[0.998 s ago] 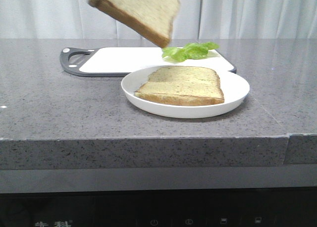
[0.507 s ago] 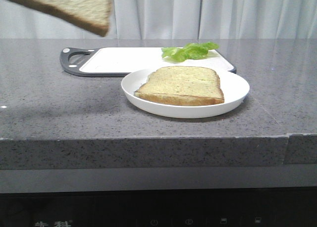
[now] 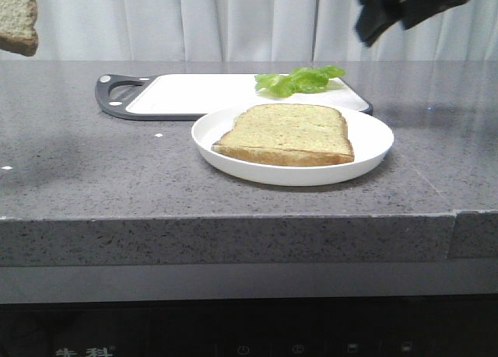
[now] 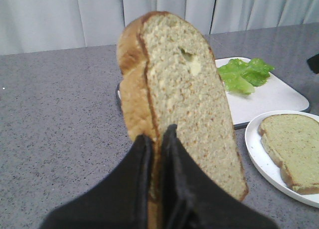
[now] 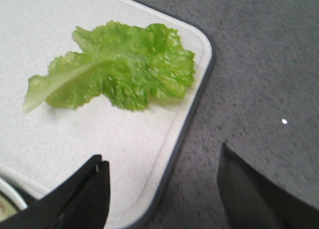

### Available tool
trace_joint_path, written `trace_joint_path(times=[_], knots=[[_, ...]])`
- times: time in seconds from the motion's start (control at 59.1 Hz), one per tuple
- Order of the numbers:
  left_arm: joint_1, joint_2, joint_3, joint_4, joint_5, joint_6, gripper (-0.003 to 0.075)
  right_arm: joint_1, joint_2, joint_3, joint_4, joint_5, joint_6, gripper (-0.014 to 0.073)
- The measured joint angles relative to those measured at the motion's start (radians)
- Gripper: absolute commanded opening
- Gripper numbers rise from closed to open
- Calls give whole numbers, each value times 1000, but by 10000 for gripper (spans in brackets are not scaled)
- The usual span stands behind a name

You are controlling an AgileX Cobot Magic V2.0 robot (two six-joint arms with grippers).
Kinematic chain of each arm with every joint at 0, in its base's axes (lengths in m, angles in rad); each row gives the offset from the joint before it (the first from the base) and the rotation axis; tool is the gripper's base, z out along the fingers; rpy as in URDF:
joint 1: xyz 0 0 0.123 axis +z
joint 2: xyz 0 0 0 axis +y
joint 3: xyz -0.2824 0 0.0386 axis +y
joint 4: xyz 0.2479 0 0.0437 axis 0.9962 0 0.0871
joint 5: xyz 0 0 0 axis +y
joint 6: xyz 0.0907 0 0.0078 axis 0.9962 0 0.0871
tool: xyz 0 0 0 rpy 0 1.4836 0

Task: Left arm grabs bread, right arm adds lettuce
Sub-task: 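Reach the right gripper to the lettuce leaf and grasp it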

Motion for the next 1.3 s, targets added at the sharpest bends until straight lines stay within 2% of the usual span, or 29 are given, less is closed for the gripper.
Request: trace_joint_path(times=[0.22, 0.592, 0.643, 0.71, 0.795, 0.896, 1.302], knots=[[0, 0, 1, -15, 0, 0, -21, 15, 179, -197, 0, 25, -17, 484], [0, -2, 1, -19, 0, 0, -21, 22, 356, -381, 0, 60, -39, 471], [0, -2, 1, -20, 0, 0, -21, 22, 368, -385, 0, 62, -39, 420], [0, -2, 1, -20, 0, 0, -21, 22, 371, -387, 0, 62, -41, 293], [0, -2, 1, -23, 0, 0, -21, 22, 372, -387, 0, 64, -43, 87], [0, -2, 1, -23, 0, 0, -21, 22, 372, -389, 0, 66, -43, -71], [0, -2, 1, -29, 0, 0, -21, 22, 291, -380, 32, 123, -44, -63]])
